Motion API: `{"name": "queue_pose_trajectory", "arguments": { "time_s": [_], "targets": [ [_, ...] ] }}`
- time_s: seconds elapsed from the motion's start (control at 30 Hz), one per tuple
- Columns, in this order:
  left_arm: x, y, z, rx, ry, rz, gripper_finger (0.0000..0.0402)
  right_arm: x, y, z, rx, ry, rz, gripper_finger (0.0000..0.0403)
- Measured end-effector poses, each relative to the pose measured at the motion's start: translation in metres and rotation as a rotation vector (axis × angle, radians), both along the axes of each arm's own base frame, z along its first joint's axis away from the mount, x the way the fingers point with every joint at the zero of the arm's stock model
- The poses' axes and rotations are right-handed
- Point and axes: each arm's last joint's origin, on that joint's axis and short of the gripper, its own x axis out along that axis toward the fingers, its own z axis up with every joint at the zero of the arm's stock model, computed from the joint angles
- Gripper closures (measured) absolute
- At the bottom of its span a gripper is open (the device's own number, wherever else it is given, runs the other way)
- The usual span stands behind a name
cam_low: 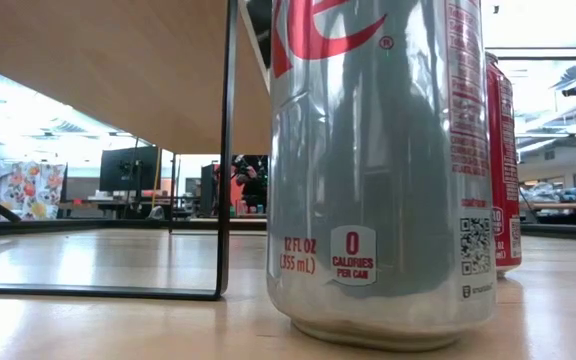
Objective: Place canned beverage on shelf
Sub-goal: Put the top red and silver soda can on the shelf
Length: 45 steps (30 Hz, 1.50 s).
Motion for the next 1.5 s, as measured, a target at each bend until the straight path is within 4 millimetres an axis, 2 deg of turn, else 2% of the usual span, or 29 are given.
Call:
{"name": "queue_pose_trajectory", "arguments": {
  "time_s": [0.27, 0.4, 0.53, 0.7, 1.17, 1.5],
  "targets": [
    [0.011, 0.01, 0.008, 0.074, -0.097, -0.026, 0.0094, -0.026, 0.008, 0.029, -0.02, 0.069, 0.02, 0.0192],
    [0.016, 0.018, 0.007, 0.127, -0.091, -0.03, 0.0074, -0.037, 0.01, 0.041, -0.049, 0.064, 0.007, 0.0193],
    [0.022, 0.021, 0.006, 0.195, -0.094, -0.064, 0.0072, -0.043, 0.01, 0.051, -0.06, 0.031, 0.013, 0.0192],
    [0.026, 0.026, 0.003, 0.225, -0.068, -0.07, 0.0072, -0.043, 0.01, 0.051, -0.064, 0.033, 0.011, 0.0192],
    [0.032, 0.042, -0.01, 0.04, 0.036, -0.012, 0.0072, -0.043, 0.015, 0.053, -0.06, 0.008, 0.023, 0.0192],
    [0.032, 0.035, -0.01, 0.053, 0.041, -0.051, 0.008, -0.042, 0.014, 0.053, -0.069, 0.0, -0.015, 0.0192]
  ]
}}
